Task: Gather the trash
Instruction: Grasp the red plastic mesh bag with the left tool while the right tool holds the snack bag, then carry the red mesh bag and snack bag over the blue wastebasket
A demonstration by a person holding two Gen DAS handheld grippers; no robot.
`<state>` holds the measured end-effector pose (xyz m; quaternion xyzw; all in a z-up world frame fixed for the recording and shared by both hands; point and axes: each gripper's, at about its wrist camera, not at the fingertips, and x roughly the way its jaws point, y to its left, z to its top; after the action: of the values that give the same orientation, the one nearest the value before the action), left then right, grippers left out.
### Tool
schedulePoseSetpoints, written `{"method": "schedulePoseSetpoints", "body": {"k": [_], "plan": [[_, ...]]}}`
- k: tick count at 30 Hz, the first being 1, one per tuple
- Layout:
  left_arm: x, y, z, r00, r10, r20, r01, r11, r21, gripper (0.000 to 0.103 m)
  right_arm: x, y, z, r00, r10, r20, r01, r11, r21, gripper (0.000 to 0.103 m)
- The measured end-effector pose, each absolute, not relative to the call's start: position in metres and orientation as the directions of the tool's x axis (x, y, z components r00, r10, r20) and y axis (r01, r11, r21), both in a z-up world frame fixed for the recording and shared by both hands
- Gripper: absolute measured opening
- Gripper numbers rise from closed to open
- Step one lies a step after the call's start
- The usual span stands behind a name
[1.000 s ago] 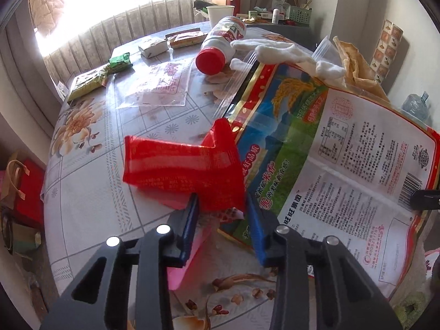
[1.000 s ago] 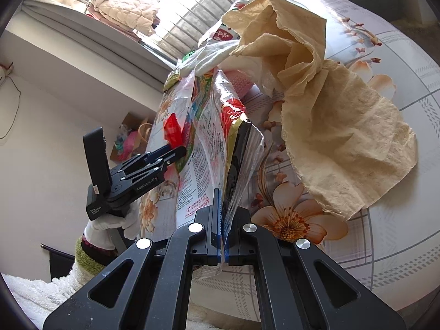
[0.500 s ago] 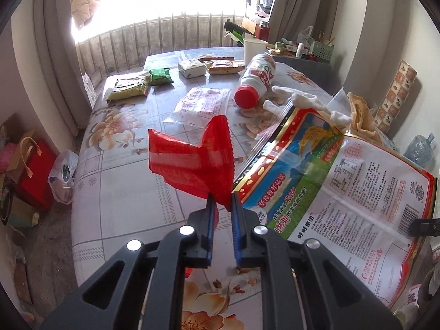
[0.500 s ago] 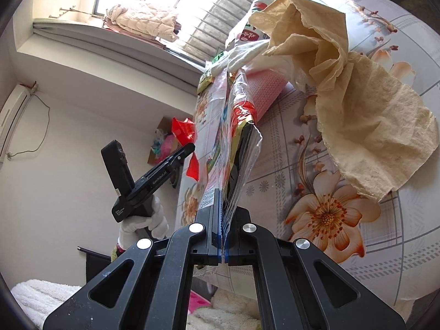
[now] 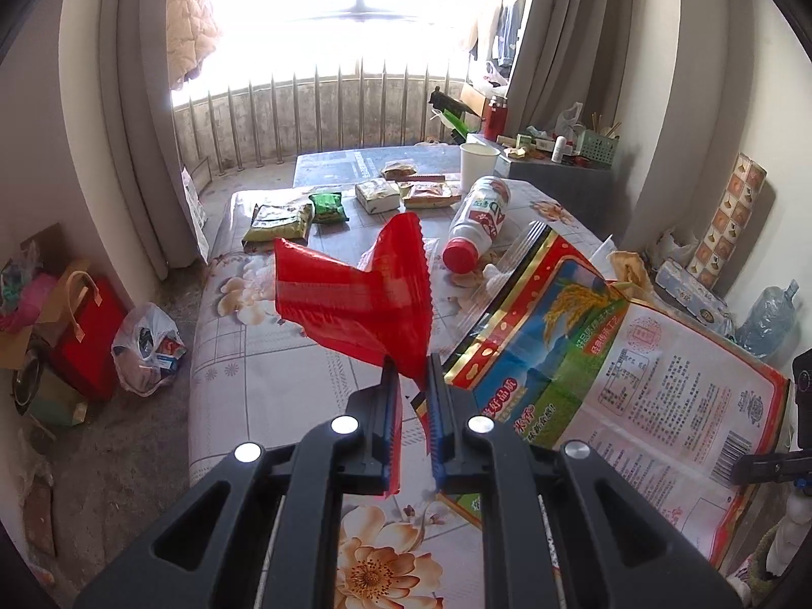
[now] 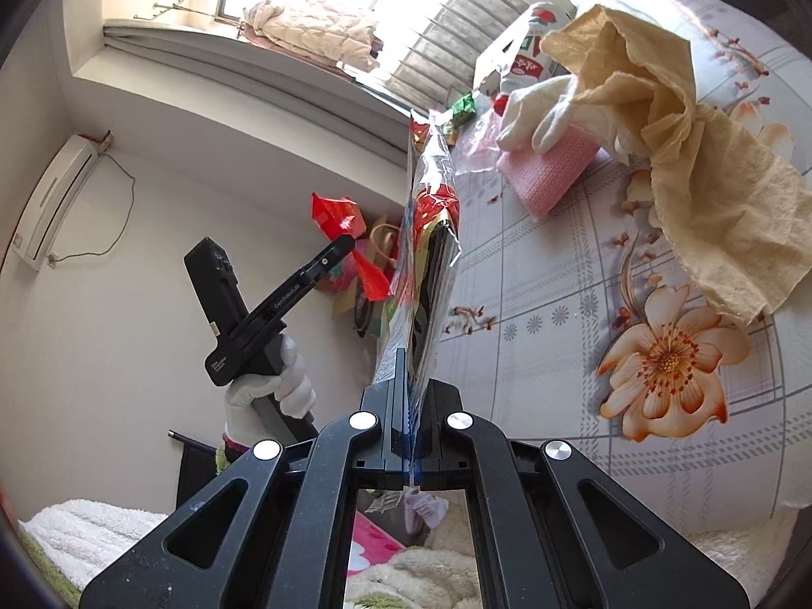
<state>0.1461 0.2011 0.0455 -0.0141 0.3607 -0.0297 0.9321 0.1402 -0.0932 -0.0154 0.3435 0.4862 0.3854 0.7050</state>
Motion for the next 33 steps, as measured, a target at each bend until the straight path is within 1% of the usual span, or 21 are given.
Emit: {"method": "schedulePoseSetpoints", "body": {"k": [5,10,14,16,19,22,25,28,33], "plan": [[0.146,0.165,0.07,0.763,-0.133,-0.633,0.138,0.99,-0.041,0.011,0.131,-0.145,0.013,0.377,0.842,-0.386,-0.222,0.486,0.845,0.0],[0.154,0.102,0.091,0.756,-0.275,-0.593,0.293,0.954,-0.069,0.011,0.107,-0.225,0.037,0.576,0.733,-0.362,-0.17,0.541,0.824,0.0],[0.163,0.029,0.102,0.698,-0.412,-0.586,0.458,0.885,-0.077,0.011,0.074,-0.296,0.055,0.739,0.561,-0.373,-0.068,0.613,0.787,0.0],[0.165,-0.011,0.107,0.66,-0.475,-0.582,0.54,0.839,-0.072,0.011,0.051,-0.33,0.062,0.811,0.434,-0.392,0.015,0.655,0.756,0.0],[0.167,-0.074,0.111,0.591,-0.554,-0.587,0.647,0.759,-0.064,0.011,0.014,-0.374,0.069,0.875,0.228,-0.426,0.161,0.693,0.702,0.0],[0.173,-0.137,0.107,0.481,-0.615,-0.625,0.732,0.674,-0.099,0.011,-0.015,-0.407,0.066,0.887,0.062,-0.458,0.298,0.683,0.668,0.0],[0.183,-0.201,0.093,0.357,-0.639,-0.681,0.793,0.593,-0.141,0.011,-0.032,-0.432,0.055,0.857,-0.067,-0.511,0.426,0.651,0.628,0.0],[0.196,-0.263,0.071,0.245,-0.625,-0.741,0.822,0.539,-0.182,0.011,-0.038,-0.447,0.036,0.827,-0.125,-0.549,0.501,0.608,0.616,0.0],[0.232,-0.347,0.013,0.082,-0.538,-0.839,0.8,0.538,-0.267,0.011,-0.039,-0.464,0.006,0.779,-0.169,-0.604,0.582,0.554,0.595,0.0]]}}
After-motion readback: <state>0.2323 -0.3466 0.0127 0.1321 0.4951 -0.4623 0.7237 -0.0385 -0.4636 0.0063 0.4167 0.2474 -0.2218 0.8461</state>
